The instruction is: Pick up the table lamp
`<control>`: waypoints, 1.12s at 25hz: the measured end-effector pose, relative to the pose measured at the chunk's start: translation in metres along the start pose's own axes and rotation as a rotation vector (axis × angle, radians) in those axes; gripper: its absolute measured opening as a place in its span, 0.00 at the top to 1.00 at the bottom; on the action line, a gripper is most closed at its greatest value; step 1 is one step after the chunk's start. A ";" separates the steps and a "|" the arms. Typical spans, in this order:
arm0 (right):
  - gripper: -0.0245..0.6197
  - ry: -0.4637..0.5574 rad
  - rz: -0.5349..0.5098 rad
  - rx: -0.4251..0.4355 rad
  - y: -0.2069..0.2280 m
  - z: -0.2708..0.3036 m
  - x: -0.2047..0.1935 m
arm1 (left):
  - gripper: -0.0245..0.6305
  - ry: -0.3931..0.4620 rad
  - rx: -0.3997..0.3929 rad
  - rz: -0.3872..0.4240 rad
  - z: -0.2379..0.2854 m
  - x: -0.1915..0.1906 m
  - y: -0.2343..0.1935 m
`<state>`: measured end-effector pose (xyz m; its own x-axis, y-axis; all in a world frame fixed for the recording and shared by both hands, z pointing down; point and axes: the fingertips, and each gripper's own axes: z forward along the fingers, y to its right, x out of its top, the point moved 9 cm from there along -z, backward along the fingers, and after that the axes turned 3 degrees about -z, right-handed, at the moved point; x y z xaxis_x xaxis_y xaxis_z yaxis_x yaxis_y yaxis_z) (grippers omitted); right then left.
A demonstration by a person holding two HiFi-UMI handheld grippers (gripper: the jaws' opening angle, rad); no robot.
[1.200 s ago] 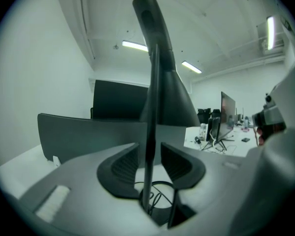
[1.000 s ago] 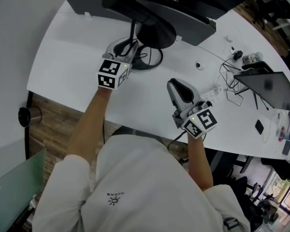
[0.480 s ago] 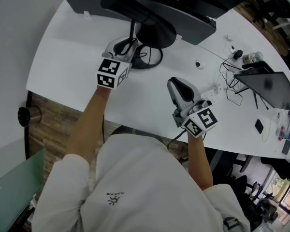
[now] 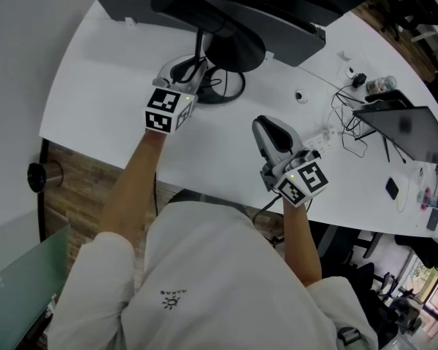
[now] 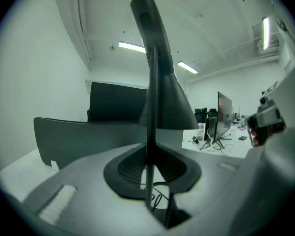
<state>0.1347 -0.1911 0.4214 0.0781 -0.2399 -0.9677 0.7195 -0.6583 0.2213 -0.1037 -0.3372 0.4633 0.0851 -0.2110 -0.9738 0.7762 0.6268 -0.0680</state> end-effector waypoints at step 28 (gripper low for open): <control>0.90 0.007 -0.008 -0.050 0.005 -0.014 0.004 | 0.90 0.030 -0.011 -0.016 -0.004 -0.001 -0.001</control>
<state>0.1486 -0.1853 0.4169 0.0769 -0.2293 -0.9703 0.7535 -0.6240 0.2072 -0.1073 -0.3349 0.4639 0.0535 -0.1988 -0.9786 0.7704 0.6317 -0.0862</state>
